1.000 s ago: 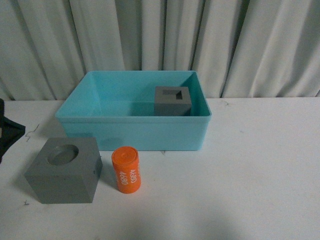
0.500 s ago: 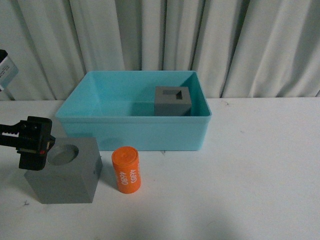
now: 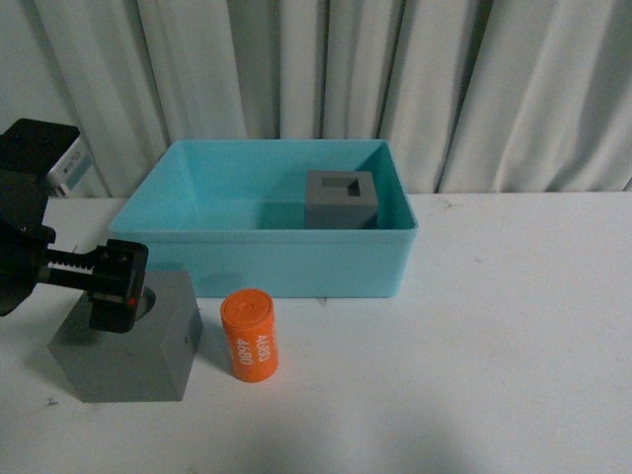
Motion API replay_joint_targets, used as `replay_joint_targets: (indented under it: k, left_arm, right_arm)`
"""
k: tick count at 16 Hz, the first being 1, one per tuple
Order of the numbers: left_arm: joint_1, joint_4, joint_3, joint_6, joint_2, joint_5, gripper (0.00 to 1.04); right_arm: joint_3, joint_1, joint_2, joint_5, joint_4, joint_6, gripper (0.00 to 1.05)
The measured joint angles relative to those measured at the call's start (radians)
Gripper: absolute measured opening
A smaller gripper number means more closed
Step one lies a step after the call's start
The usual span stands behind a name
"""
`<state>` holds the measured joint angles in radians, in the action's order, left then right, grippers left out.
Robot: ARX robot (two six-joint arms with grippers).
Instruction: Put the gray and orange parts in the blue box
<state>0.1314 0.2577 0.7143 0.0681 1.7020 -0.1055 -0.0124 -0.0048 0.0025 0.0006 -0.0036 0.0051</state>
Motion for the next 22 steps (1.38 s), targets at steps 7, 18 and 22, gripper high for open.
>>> replay_joint_targets:
  k: [7, 18, 22]
  left_arm:
    - [-0.023, 0.014, 0.044, 0.001, 0.109, -0.006, 0.98]
    - [-0.042, 0.014, 0.043, 0.004, 0.124, 0.027, 0.74]
    - [-0.04, 0.014, 0.031, -0.004, 0.12, 0.05, 0.31]
  right_arm:
    - [0.0, 0.0, 0.0, 0.0, 0.0, 0.0, 0.98]
    - [0.0, 0.0, 0.0, 0.0, 0.0, 0.0, 0.98]
    - [0.0, 0.0, 0.0, 0.0, 0.0, 0.0, 0.98]
